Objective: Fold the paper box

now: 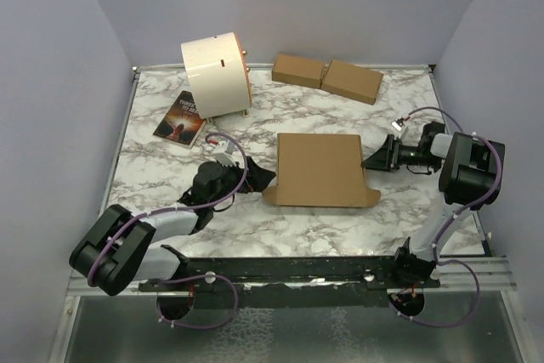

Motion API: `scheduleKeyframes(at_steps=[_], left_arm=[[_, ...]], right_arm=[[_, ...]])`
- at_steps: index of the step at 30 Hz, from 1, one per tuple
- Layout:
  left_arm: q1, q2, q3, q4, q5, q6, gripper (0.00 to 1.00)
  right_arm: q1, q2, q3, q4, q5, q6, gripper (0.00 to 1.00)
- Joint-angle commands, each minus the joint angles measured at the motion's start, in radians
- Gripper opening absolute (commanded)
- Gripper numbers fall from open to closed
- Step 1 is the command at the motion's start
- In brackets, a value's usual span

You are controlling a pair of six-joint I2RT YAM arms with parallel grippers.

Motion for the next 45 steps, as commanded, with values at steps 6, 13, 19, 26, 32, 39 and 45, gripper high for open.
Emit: scheduleKeyframes(at_steps=[6, 13, 19, 26, 32, 39, 45], left_arm=[[0.012, 0.045, 0.001, 0.058, 0.017, -0.028, 0.97], [0.018, 0.070, -0.002, 0.080, 0.020, -0.032, 0.97], [0.027, 0.110, -0.004, 0.132, 0.039, -0.052, 0.98], [0.046, 0.188, 0.020, 0.187, 0.082, -0.071, 0.99], [0.046, 0.210, 0.068, 0.138, 0.088, -0.034, 0.99], [0.046, 0.262, 0.099, 0.139, 0.103, -0.019, 0.98], [0.046, 0.297, 0.098, 0.177, 0.110, -0.019, 0.98]], right_arm=[[0.004, 0.051, 0.028, -0.043, -0.049, -0.028, 0.44], [0.001, 0.063, 0.030, -0.035, -0.023, -0.003, 0.25], [-0.011, 0.068, 0.031, -0.034, -0.021, 0.002, 0.20], [-0.019, 0.064, 0.052, -0.075, -0.043, -0.057, 0.26], [-0.016, 0.038, 0.064, -0.091, -0.082, -0.078, 0.51], [0.031, 0.069, 0.090, -0.099, -0.063, -0.078, 0.53], [0.040, 0.103, 0.087, -0.084, -0.055, -0.047, 0.41]])
